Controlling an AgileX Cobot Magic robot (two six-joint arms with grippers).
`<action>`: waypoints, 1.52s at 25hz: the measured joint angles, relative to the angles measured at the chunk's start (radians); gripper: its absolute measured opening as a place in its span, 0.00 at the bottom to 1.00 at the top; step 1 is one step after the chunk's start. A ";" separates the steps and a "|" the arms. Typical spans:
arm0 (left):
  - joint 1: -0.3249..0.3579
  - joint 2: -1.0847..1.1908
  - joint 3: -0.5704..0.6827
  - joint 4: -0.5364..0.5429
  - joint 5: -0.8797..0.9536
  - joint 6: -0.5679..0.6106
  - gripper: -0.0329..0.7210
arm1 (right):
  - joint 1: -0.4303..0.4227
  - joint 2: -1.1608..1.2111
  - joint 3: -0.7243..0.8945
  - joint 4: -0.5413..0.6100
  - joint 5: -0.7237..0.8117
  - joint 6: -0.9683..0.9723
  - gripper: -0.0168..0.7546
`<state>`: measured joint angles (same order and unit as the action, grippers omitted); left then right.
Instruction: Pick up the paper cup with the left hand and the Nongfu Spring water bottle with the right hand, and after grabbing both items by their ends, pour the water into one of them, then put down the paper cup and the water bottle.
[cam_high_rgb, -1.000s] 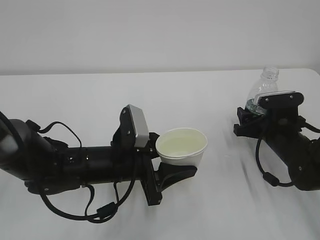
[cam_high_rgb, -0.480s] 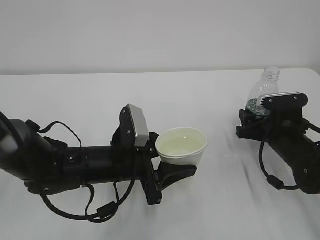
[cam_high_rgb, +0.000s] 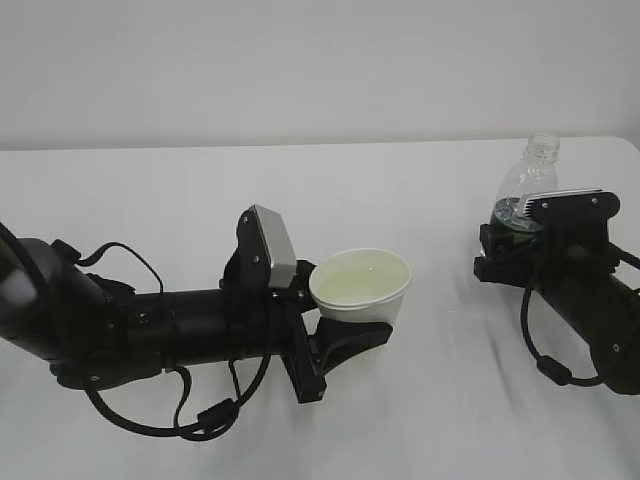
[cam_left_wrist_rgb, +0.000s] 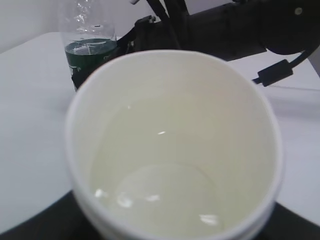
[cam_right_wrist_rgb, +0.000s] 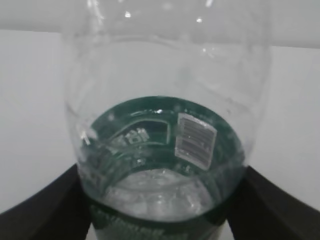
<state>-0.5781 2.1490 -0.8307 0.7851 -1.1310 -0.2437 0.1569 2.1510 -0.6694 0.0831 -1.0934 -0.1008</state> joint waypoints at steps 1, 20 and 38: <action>0.000 0.000 0.000 -0.003 0.000 0.000 0.59 | 0.000 -0.002 0.005 0.000 0.000 0.000 0.75; 0.000 0.000 0.000 -0.015 0.000 0.000 0.59 | 0.000 -0.150 0.184 -0.002 -0.029 0.023 0.75; 0.000 0.000 0.000 -0.119 0.000 0.013 0.59 | 0.000 -0.162 0.218 -0.015 -0.048 0.034 0.75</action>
<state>-0.5781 2.1490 -0.8307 0.6665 -1.1310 -0.2312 0.1569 1.9894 -0.4514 0.0681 -1.1409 -0.0663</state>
